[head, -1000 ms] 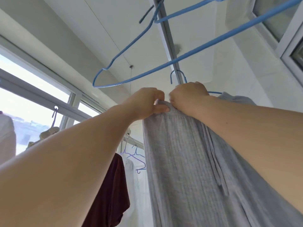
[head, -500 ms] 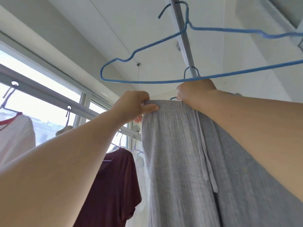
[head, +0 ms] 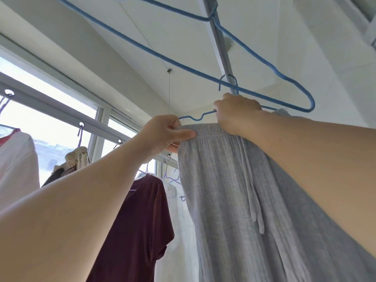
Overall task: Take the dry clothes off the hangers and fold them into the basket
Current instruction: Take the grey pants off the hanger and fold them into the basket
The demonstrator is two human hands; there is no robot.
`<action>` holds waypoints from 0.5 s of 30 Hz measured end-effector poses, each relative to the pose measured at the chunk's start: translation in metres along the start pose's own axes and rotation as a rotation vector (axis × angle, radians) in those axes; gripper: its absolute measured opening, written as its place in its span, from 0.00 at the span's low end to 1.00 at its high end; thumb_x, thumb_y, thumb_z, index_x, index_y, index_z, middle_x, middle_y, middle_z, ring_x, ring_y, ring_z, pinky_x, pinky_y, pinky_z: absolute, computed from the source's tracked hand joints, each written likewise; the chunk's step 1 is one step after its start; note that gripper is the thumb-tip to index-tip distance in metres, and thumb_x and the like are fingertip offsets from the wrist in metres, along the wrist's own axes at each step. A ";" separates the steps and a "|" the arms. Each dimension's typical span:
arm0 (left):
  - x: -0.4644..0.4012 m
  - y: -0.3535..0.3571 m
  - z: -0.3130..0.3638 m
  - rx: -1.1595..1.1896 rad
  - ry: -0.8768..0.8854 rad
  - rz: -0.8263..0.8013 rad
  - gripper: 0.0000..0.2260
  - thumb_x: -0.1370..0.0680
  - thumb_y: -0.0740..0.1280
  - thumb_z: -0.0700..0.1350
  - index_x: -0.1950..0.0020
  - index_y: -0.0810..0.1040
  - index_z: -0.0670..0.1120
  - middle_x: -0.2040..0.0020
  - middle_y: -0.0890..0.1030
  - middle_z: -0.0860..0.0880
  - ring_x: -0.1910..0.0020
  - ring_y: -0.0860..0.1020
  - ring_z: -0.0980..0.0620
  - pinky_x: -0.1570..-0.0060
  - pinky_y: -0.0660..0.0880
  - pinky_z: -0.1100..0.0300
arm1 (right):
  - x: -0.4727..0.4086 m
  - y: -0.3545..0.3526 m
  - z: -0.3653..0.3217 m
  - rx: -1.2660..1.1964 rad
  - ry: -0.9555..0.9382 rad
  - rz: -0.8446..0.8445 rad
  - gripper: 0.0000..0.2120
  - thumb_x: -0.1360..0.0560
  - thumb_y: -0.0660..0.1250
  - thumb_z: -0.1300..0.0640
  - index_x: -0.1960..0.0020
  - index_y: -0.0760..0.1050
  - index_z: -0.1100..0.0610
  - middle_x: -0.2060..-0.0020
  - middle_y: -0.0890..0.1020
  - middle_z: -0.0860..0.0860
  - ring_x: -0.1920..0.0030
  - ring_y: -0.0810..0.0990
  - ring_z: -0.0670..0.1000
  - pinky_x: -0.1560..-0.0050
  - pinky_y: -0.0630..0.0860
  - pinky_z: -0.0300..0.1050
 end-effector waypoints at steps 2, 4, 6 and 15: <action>0.004 0.009 -0.003 -0.029 -0.019 -0.047 0.17 0.31 0.73 0.37 0.69 0.65 0.44 0.72 0.75 0.49 0.71 0.78 0.54 0.71 0.77 0.65 | 0.003 0.000 -0.003 -0.053 0.000 -0.007 0.18 0.21 0.51 0.62 0.33 0.67 0.56 0.37 0.68 0.56 0.38 0.69 0.60 0.48 0.68 0.54; 0.008 0.020 -0.005 -0.071 -0.036 -0.086 0.17 0.30 0.73 0.35 0.70 0.64 0.44 0.71 0.72 0.48 0.73 0.76 0.56 0.72 0.75 0.66 | 0.003 0.002 -0.007 -0.097 0.009 -0.037 0.20 0.20 0.49 0.60 0.30 0.63 0.55 0.33 0.65 0.55 0.33 0.64 0.60 0.39 0.67 0.58; 0.010 0.028 -0.006 -0.096 -0.044 -0.085 0.18 0.30 0.72 0.35 0.70 0.64 0.45 0.71 0.70 0.49 0.74 0.75 0.57 0.72 0.74 0.65 | 0.001 0.005 -0.012 -0.144 -0.005 -0.080 0.20 0.20 0.48 0.59 0.28 0.60 0.55 0.31 0.62 0.56 0.31 0.61 0.60 0.35 0.65 0.59; 0.019 0.056 -0.020 -0.085 -0.145 -0.084 0.11 0.30 0.73 0.37 0.62 0.72 0.48 0.56 0.77 0.42 0.59 0.76 0.45 0.57 0.74 0.53 | 0.052 0.008 -0.009 -0.400 -0.136 0.120 0.19 0.19 0.52 0.56 0.29 0.64 0.56 0.29 0.63 0.53 0.30 0.62 0.55 0.36 0.64 0.50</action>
Point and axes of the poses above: each hand's wrist, its own x-axis away from the middle knuckle, its own y-axis out of the palm, z = x × y, the point moved 9 cm from there along -x, towards the middle knuckle
